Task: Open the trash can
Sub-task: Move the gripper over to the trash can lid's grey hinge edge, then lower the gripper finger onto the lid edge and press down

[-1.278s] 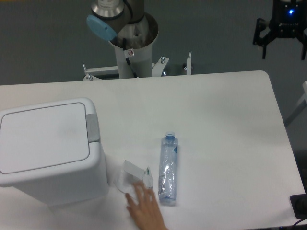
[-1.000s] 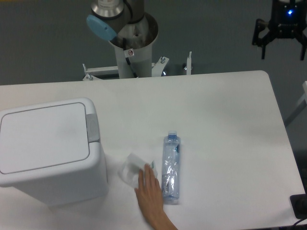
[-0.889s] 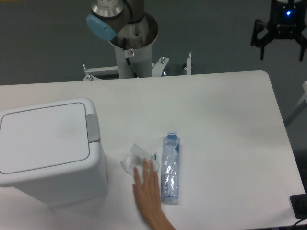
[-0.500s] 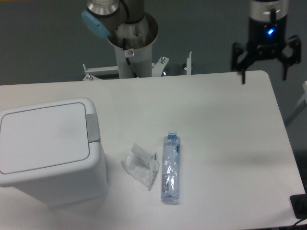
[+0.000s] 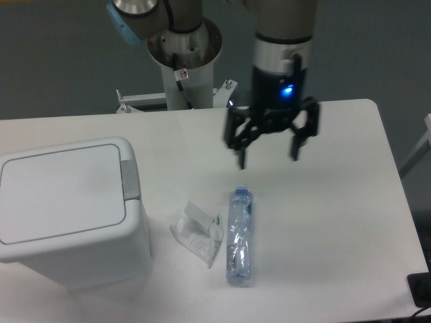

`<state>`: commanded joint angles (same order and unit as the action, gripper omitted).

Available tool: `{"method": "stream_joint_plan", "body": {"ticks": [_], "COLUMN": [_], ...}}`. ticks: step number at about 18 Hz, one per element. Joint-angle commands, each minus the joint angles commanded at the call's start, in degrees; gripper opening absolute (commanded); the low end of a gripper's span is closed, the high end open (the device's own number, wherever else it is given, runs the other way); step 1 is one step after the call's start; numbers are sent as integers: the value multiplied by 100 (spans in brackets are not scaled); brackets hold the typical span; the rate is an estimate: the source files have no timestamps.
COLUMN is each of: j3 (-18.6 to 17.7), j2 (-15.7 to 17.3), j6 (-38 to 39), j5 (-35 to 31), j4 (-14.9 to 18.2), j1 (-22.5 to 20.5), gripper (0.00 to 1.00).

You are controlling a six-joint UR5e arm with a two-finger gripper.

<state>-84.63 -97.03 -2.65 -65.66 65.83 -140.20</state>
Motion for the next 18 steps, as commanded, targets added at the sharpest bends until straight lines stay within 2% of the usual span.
{"method": "stream_joint_plan", "body": {"ticks": [6, 13, 18], "j3": [-387, -457, -660], "j2": [62, 53, 44], "j6": [212, 212, 186], "j5": [-43, -52, -52], "j4": [-70, -79, -210], "j1": [484, 643, 669], "gripper": [100, 100, 100]}}
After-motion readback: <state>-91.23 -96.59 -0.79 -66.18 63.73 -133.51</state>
